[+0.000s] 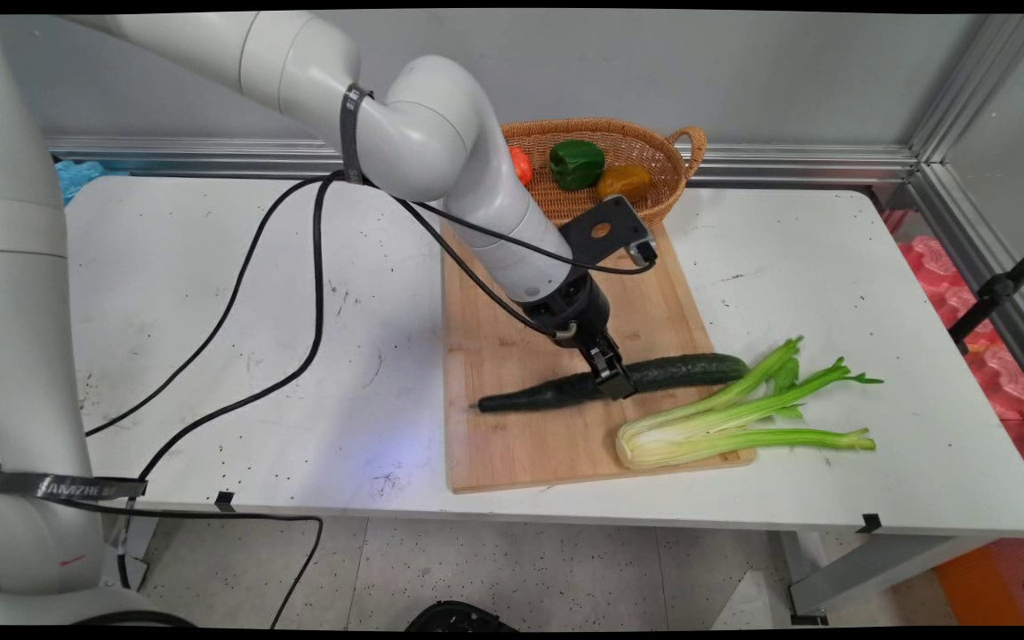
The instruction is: Place the picked object on the cutting board
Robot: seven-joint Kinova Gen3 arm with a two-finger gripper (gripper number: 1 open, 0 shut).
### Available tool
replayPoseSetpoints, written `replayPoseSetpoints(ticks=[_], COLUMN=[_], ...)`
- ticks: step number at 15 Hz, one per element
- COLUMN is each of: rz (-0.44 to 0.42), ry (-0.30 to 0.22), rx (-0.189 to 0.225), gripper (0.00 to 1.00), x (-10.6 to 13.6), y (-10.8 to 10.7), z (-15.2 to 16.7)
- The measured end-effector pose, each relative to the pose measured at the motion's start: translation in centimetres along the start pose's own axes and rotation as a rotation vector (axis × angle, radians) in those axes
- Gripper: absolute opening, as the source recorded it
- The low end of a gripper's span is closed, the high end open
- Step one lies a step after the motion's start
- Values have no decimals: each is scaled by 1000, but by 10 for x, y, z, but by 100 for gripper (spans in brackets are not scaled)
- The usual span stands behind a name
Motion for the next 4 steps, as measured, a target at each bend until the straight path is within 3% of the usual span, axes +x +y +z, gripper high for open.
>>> replayPoseSetpoints(ticks=[4], rz=[1], ry=[5], rx=[-4], gripper=[100], x=[1], y=[-3], z=[2])
